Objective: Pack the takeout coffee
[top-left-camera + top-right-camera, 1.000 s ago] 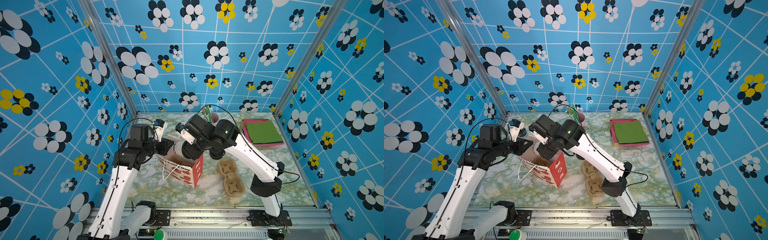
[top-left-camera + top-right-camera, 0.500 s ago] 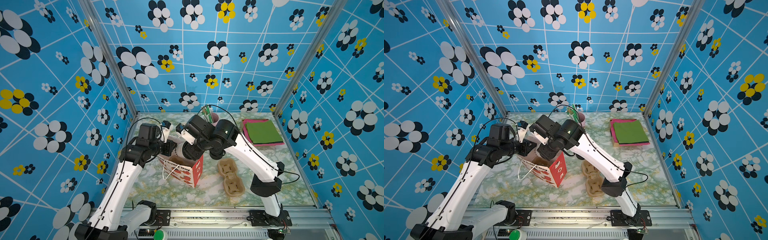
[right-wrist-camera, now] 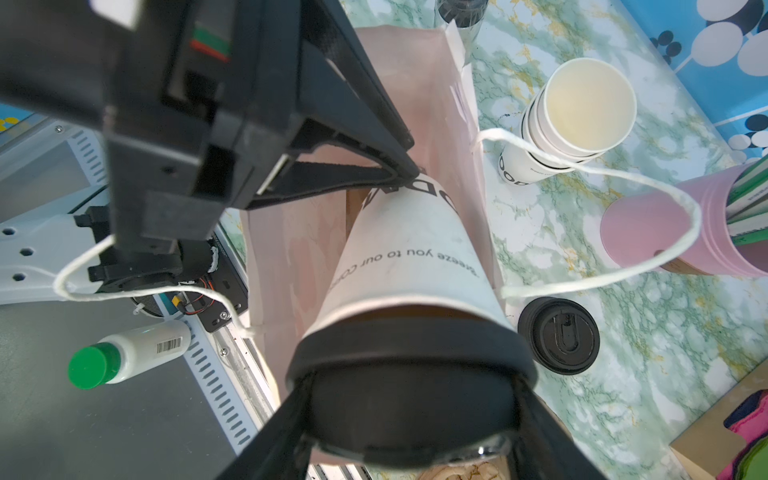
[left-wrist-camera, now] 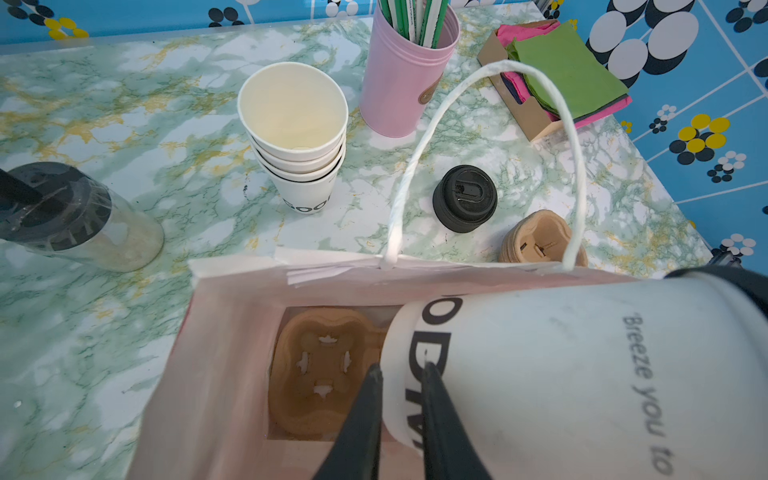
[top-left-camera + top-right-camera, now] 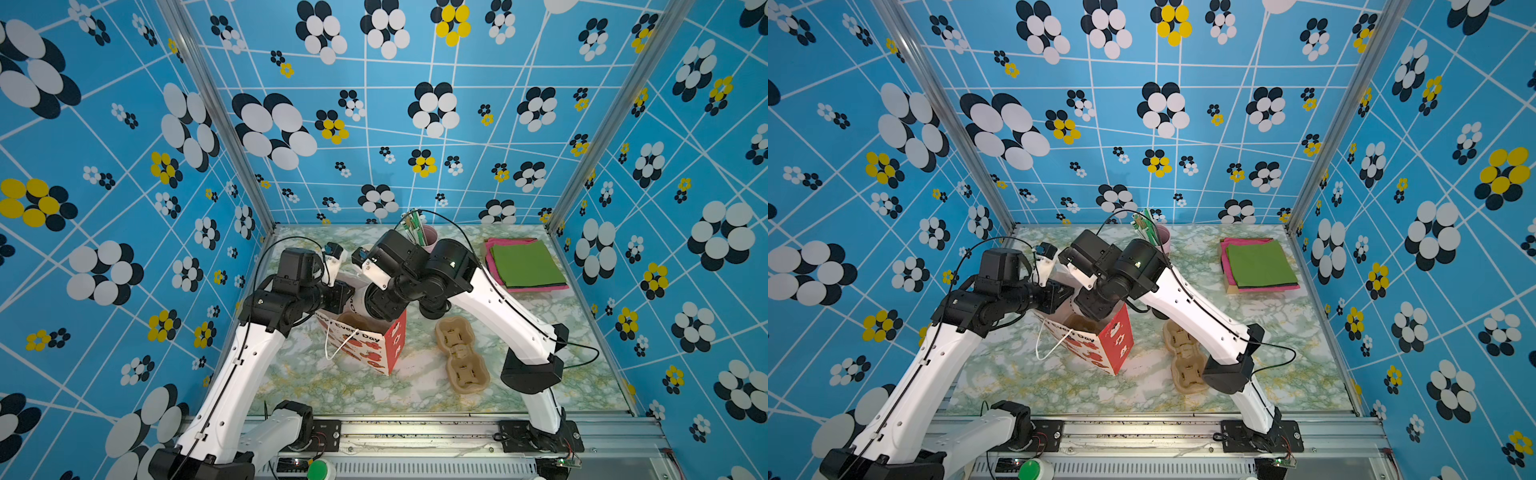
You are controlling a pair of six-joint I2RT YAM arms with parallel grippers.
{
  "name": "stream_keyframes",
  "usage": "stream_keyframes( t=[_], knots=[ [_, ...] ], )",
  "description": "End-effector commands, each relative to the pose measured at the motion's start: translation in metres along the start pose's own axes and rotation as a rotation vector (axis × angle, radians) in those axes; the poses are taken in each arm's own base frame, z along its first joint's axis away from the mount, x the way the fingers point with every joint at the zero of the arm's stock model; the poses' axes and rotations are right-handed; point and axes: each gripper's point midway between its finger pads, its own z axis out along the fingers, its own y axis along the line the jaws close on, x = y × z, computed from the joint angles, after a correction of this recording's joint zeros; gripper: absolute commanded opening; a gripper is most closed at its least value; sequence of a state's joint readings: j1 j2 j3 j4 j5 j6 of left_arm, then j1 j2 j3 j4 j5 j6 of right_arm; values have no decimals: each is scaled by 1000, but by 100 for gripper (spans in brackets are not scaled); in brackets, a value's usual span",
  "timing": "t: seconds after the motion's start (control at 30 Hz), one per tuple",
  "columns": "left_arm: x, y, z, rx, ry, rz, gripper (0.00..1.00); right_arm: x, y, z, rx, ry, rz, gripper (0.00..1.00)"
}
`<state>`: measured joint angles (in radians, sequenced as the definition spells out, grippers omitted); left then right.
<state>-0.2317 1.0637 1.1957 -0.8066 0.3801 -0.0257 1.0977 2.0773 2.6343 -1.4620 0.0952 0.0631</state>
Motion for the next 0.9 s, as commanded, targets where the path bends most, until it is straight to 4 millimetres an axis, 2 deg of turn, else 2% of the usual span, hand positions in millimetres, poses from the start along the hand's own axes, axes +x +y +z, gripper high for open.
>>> stream_keyframes(
  t=[0.0, 0.27, 0.5, 0.83, 0.87],
  knots=[
    [-3, -5, -4, 7, -21, 27, 24, -3, 4, 0, -5, -8, -19, 49],
    [-18, -4, -24, -41, -107, 57, 36, -4, 0, -8, 12, -27, -20, 49],
    [-25, -2, -37, -79, -166, 63, 42, -4, -2, -15, 18, -38, -16, 49],
    [-29, 1, -44, -110, -209, 59, 42, -6, -7, -48, 25, -103, 2, 49],
    [-29, 2, -44, -110, -209, 58, 47, -6, -8, -51, 27, -108, 5, 49]
  ],
)
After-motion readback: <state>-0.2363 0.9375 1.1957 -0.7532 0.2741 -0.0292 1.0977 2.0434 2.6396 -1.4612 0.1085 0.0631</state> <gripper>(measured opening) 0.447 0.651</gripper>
